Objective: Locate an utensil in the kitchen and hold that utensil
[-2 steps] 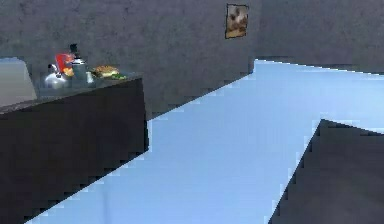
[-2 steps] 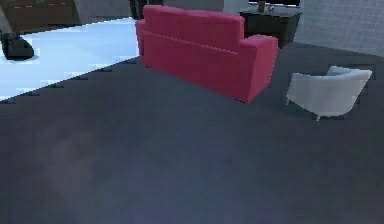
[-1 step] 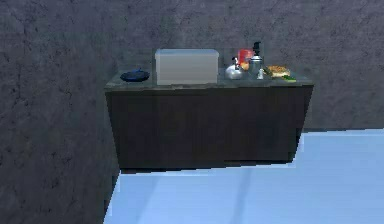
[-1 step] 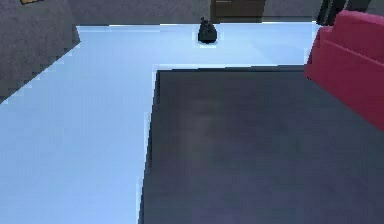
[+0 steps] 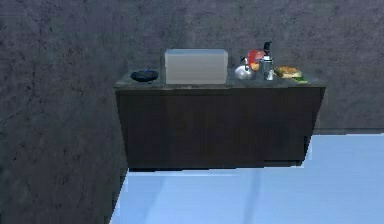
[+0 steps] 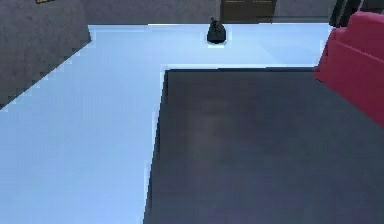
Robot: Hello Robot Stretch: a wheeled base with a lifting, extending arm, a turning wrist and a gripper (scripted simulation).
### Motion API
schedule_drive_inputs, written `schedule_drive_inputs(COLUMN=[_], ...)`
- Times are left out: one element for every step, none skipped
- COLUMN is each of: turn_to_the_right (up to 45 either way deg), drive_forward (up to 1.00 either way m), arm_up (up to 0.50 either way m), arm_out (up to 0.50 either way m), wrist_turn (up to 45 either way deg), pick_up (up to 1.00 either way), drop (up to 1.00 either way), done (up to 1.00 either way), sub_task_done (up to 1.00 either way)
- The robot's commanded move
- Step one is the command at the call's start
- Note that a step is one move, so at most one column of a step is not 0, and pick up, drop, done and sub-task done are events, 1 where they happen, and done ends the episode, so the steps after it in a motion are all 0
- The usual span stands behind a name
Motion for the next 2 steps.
schedule_drive_inputs(turn_to_the_right=[0.0, -45.0], drive_forward=[0.85, 0.0], arm_up=[0.0, 0.0], arm_out=[0.0, 0.0], wrist_turn=[0.0, 0.0], pick_up=[0.0, 0.0], drop=[0.0, 0.0], done=[0.0, 0.0], sub_task_done=[0.0, 0.0])
